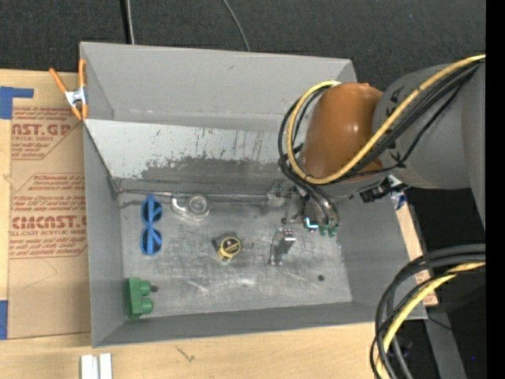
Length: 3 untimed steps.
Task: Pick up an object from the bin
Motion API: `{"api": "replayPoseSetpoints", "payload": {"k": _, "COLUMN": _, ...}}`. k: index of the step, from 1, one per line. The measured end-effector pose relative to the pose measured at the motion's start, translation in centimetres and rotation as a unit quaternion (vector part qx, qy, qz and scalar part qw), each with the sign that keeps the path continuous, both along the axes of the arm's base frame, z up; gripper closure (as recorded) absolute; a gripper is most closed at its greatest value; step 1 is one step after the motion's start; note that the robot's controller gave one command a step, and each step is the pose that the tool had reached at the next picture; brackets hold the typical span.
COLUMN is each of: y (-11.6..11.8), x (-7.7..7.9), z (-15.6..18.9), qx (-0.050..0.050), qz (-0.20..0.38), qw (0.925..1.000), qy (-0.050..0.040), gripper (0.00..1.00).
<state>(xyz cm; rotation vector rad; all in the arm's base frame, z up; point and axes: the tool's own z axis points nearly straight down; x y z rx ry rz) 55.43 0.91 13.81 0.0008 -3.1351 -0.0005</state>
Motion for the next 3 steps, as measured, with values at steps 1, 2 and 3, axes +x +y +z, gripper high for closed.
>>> {"api": "replayPoseSetpoints", "payload": {"k": 1, "y": 5.84, "x": 1.85, "z": -2.92, "qx": 0.002, "qz": -0.027, "qw": 0.9996, "qy": -0.0033, "gripper": 0.00}}
{"api": "replayPoseSetpoints", "payload": {"k": 2, "y": 5.47, "x": 1.88, "z": -2.74, "qx": 0.000, "qz": -0.029, "qw": 0.9996, "qy": -0.0039, "gripper": 1.00}}
{"api": "replayPoseSetpoints", "payload": {"k": 3, "y": 5.47, "x": 1.88, "z": -2.74, "qx": 0.000, "qz": -0.029, "qw": 0.9996, "qy": -0.0039, "gripper": 0.00}}
